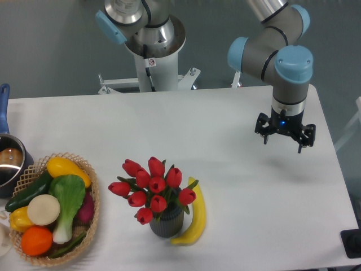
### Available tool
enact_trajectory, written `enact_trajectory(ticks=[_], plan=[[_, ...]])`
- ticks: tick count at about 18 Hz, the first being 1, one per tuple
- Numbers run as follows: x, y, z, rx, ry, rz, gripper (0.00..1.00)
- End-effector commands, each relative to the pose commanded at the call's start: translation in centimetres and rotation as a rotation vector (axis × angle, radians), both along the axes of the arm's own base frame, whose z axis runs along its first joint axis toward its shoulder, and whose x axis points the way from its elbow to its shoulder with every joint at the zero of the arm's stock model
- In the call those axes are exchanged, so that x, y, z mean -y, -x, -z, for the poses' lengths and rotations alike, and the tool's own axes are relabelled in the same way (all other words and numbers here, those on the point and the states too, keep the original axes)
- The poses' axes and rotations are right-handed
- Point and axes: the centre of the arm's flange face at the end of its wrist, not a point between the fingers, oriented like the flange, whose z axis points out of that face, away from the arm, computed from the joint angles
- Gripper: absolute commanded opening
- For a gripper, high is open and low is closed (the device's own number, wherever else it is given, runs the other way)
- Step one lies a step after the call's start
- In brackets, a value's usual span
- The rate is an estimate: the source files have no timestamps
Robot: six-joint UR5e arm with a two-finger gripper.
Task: Pick up the flowers from the vase
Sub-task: 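Move the open gripper toward the red tulips in the grey vase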
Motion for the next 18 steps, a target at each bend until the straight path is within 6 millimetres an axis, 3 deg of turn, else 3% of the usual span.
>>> enact_trajectory(ticks=[2,8,14,18], plan=[[-0.6,-0.9,-0.3,0.023,-0.069,-0.009,1.00],[-4.2,-4.0,-6.2,0.049,-0.391,0.107,1.00],[-7.1,-5.8,-9.1,0.227,-0.865,0.247,1.00],[-7.5,-6.7,-8.8,0.274,-0.933,0.264,1.00]])
